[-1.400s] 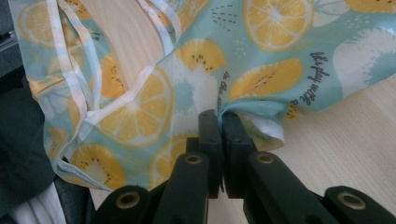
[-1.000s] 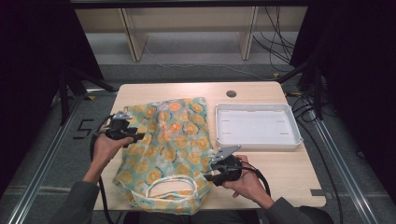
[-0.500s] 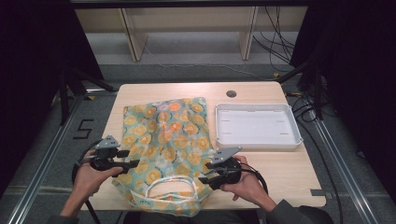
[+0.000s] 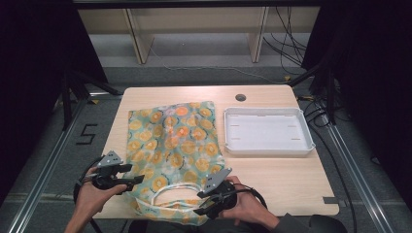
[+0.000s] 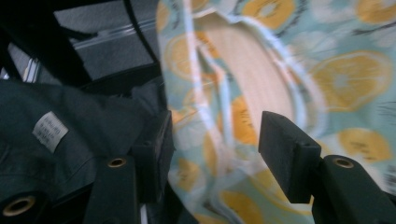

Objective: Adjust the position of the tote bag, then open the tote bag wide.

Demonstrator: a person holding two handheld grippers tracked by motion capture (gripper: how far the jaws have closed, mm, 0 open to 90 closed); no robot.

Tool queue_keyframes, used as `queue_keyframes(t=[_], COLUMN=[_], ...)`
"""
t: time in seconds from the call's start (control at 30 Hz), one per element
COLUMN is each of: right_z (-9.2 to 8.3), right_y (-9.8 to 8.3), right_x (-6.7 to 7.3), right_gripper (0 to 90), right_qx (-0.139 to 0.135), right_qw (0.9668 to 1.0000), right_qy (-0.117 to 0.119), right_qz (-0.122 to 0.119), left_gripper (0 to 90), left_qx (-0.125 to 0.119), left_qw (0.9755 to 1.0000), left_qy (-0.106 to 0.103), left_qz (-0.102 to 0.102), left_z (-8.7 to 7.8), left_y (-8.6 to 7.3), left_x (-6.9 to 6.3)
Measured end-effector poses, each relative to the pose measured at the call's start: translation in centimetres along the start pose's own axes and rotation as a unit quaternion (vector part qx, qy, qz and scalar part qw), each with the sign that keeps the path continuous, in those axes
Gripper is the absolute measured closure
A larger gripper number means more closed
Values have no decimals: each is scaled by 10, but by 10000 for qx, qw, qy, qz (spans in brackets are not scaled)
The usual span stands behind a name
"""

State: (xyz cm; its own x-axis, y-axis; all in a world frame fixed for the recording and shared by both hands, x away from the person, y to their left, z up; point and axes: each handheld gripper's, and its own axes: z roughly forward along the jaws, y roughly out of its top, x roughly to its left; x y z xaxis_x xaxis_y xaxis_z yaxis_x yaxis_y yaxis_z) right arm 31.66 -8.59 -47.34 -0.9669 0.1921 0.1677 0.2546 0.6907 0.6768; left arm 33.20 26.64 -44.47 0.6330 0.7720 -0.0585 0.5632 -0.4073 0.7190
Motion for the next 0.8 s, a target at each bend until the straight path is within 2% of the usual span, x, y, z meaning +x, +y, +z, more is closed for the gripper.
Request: queue_keyframes(t=[0.03, 0.07, 0.1, 0.17, 0.27, 0.33, 0.4, 0.43, 0.47, 0.5, 0.53, 0.57, 0.63, 0.67, 0.7, 0.73, 0.77, 0.8], right_z=[3, 6, 11, 12, 13, 12, 13, 14, 14, 13, 12, 12, 10, 9, 7, 4, 3, 1], right_y=[-1, -1, -2, -2, -4, -5, -6, -7, -8, -9, -10, -10, -8, -7, -6, -7, -5, -4], right_x=[2, 4, 3, 4, 4, 0, 1, 1, -1, 0, 0, 0, 0, 0, -2, 1, -2, -3], right_gripper=[455, 455, 455, 455, 452, 453, 464, 498, 574, 652, 734, 790, 876, 900, 900, 900, 900, 900], right_qx=[73, 169, 307, 329, 462, 538, 594, 580, 636, 751, 824, 859, 814, 808, 738, 806, 596, 499], right_qw=[10000, 9998, 9994, 9994, 9988, 9978, 9976, 9977, 9967, 9963, 9956, 9952, 9959, 9957, 9954, 9962, 9970, 9975], right_qy=[16, 20, 18, 5, 12, -25, 22, 47, 34, 20, -9, -28, 85, 59, 8, 5, 81, 93], right_qz=[20, 87, -129, -127, -128, -386, -368, -361, -497, -426, -434, -470, -394, -445, -614, -334, -477, -495], left_gripper=[342, 341, 329, 328, 328, 328, 323, 320, 319, 318, 315, 315, 315, 314, 313, 313, 313, 313], left_qx=[-34, 33, 11, 110, 54, 46, -69, -6, -68, -97, -17, 20, 28, -7, -16, -70, -101, -64], left_qw=[10000, 10000, 10000, 9998, 9999, 9998, 9998, 9998, 9997, 9997, 9998, 9999, 9997, 9998, 9998, 9998, 9998, 9998], left_qy=[-6, 20, 44, 157, 158, 194, 200, 188, 212, 202, 182, 164, 213, 199, 204, 206, 190, 193], left_qz=[-9, -20, 57, 78, 14, 33, 32, 46, 26, 11, 85, 35, 94, 60, 82, 9, -28, 30], left_z=[0, -2, -3, -5, -6, -6, -4, -5, -3, -2, -3, -2, -4, -5, -6, -7, -6, -7], left_y=[-2, -2, -3, -5, -7, -7, -8, -8, -8, -8, -9, -10, -12, -12, -12, -12, -12, -12], left_x=[0, -1, 0, 2, 1, 0, 0, 0, -1, -1, 0, -1, -1, -1, 0, -1, -2, -2])
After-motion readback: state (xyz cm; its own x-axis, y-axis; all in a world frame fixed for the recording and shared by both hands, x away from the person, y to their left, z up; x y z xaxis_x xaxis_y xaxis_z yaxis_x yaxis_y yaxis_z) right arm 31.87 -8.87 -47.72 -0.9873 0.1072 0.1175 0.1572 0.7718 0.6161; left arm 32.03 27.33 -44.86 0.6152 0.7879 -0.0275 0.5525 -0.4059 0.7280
